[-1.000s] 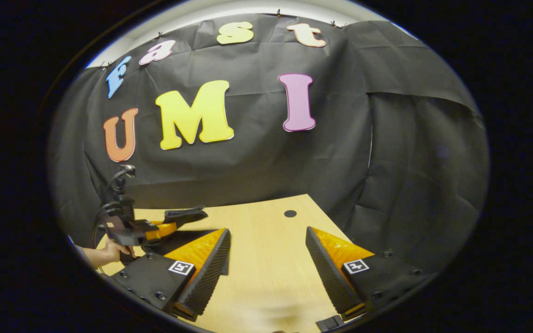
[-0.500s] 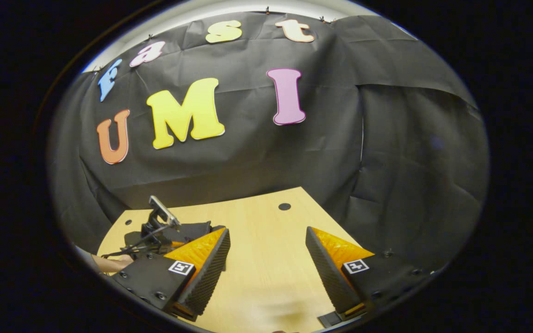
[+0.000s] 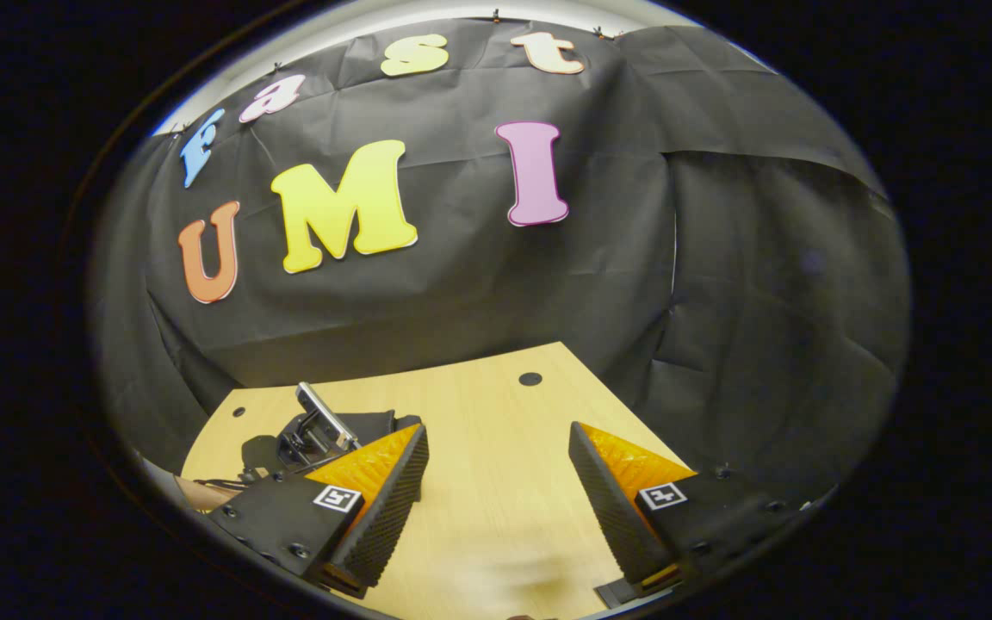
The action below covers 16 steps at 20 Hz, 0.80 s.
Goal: Grasp the waist and the cuffs of the jeans and fold them to make the two legs overlap; first hold the waist and fold one-third of the jeans toward the cuffs, then hold the cuffs and fold the remaining one-third in the same direction to finish folding.
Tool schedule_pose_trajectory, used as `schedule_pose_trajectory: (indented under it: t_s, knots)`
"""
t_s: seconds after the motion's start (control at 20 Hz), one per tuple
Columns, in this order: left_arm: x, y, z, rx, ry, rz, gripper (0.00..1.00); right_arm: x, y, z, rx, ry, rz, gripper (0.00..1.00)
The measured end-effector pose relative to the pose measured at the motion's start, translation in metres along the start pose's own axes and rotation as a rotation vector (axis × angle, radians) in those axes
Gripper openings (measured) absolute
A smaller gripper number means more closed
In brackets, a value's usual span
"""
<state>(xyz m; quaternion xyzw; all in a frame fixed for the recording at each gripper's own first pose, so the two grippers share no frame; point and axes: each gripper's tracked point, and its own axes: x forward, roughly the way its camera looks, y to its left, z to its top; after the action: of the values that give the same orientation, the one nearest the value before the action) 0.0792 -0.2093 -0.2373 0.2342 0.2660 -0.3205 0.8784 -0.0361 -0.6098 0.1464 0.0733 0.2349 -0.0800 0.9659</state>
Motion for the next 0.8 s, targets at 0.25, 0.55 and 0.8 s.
schedule_pose_trajectory:
  t_s: [0.25,0.55,0.8]
  knots:
    - [-0.003,0.024,-0.001,0.06,-0.026,0.107,0.71,0.002,0.007,0.002,-0.02,0.008,0.012,0.98]
    - [-0.035,0.01,0.01,-0.108,-0.104,0.01,1.0,0.005,0.008,0.005,-0.025,0.001,0.032,0.98]
    - [-0.079,0.042,0.029,-0.247,-0.212,0.057,0.99,0.021,0.031,0.008,-0.043,0.016,0.08,0.98]
